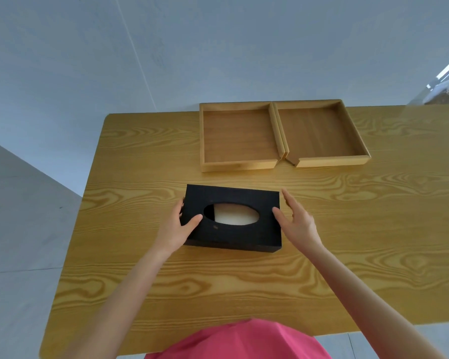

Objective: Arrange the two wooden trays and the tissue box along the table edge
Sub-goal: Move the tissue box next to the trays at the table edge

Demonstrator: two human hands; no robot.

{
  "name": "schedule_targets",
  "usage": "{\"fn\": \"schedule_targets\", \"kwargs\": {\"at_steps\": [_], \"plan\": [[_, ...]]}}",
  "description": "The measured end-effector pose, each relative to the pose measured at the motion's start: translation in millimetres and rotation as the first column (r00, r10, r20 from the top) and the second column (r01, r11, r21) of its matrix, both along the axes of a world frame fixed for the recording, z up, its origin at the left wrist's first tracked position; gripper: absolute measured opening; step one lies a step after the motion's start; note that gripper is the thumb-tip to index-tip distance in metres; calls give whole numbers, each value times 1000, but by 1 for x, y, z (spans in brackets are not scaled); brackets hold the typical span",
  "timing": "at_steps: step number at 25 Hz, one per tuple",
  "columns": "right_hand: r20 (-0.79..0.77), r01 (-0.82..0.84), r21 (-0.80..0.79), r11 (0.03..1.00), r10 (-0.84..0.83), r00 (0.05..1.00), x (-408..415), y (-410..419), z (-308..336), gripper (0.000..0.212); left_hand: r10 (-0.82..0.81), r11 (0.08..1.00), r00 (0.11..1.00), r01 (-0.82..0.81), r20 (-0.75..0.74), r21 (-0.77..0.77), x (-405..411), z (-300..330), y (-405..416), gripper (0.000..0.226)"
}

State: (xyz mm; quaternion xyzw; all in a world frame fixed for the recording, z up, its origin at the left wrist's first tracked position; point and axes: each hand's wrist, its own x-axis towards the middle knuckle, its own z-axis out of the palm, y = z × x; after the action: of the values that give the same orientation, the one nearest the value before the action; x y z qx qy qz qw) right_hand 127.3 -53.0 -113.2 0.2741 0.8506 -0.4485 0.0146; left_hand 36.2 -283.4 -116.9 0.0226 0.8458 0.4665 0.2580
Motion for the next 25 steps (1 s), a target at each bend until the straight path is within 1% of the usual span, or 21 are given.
{"fn": "schedule_targets", "kwargs": {"at_steps": [2, 3, 5, 7, 10, 12, 17, 22, 25], "plan": [[79, 93, -134, 987, -83, 993, 10, -1, -6, 47, 36, 999, 996, -39, 77, 35, 1, -5, -3, 60], [105, 136, -166, 977, -119, 987, 13, -3, -8, 43, 57, 997, 992, -62, 112, 42, 2, -6, -4, 60], [120, 198, -186, 962, -178, 977, 15, -8, -9, 37, 83, 994, 986, -93, 145, 59, 4, -7, -5, 62], [130, 248, -208, 946, -225, 966, 14, -12, -9, 36, 86, 993, 986, -97, 145, 71, 4, -8, -4, 60], [163, 278, -222, 935, -245, 956, 9, -16, -4, 34, 77, 993, 989, -87, 125, 75, 3, -6, -3, 54], [164, 265, -218, 939, -232, 959, 4, -18, 2, 35, 83, 994, 991, -91, 103, 66, 0, -4, -6, 49], [104, 192, -198, 961, -175, 979, -32, -30, 21, 36, 152, 985, 988, -153, 22, 77, -22, 18, -19, 41], [39, 87, -221, 971, -81, 996, -82, -49, 42, 36, 231, 970, 973, -229, -26, 77, -59, 34, -43, 43], [8, 6, -227, 974, -4, 1000, -114, -63, 52, 35, 266, 963, 961, -261, -71, 71, -84, 44, -57, 41]]}}
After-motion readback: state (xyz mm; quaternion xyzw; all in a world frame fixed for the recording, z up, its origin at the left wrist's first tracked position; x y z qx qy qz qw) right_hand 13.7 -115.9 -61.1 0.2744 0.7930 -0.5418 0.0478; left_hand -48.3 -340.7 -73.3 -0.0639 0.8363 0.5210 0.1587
